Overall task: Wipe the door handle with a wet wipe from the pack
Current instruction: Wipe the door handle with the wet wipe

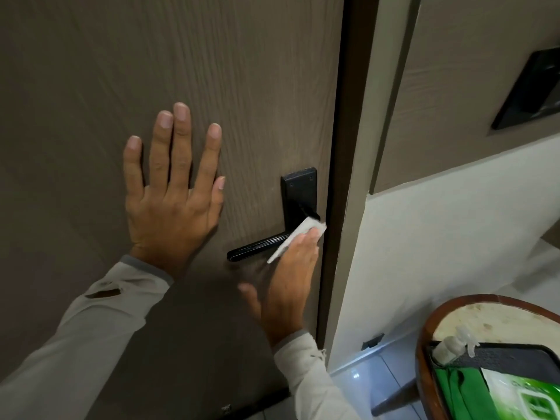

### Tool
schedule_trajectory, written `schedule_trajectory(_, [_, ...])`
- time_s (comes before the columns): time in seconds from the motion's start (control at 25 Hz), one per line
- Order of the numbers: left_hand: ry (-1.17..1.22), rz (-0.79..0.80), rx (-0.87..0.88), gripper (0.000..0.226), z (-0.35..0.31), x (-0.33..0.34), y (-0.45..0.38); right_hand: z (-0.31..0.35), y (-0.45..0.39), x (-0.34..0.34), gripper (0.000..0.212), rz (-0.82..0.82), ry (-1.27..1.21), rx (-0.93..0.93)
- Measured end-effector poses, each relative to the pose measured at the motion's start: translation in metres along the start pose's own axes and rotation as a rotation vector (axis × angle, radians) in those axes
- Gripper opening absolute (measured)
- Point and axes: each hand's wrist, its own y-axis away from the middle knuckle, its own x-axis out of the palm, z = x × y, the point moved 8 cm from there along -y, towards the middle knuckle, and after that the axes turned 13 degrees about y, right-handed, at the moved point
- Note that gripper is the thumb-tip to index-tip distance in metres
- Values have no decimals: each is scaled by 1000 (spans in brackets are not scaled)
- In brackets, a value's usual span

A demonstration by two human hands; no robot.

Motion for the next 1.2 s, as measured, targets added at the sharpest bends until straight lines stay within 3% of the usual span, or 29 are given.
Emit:
schedule_trajectory(0.08, [-17, -9, 9, 67, 1, 2, 0, 1, -6, 3, 103, -8, 34, -75])
schedule_trajectory(0.2, [-14, -23, 8, 67, 2, 2, -2, -23, -30, 3, 98, -35, -112, 99])
schedule_trajectory(0.36, [-24, -20, 5, 67, 2, 3, 2, -5, -3, 4, 104, -11, -94, 44])
schedule_trajectory(0.6, [-16, -25, -7, 66, 2, 4, 2, -8, -12, -2, 100, 6, -225, 143])
schedule_trajectory(0.8, [5, -21, -13, 66, 3, 2, -1, 13, 10, 5, 104, 176, -390, 372])
schedule_trajectory(0.96, [7, -11, 0, 68, 1, 0, 0, 24, 20, 2, 108, 281, -332, 359])
schedule_trajectory(1.2, [14, 6, 11, 68, 1, 0, -1, 25, 2, -4, 115, 151, -797, 885])
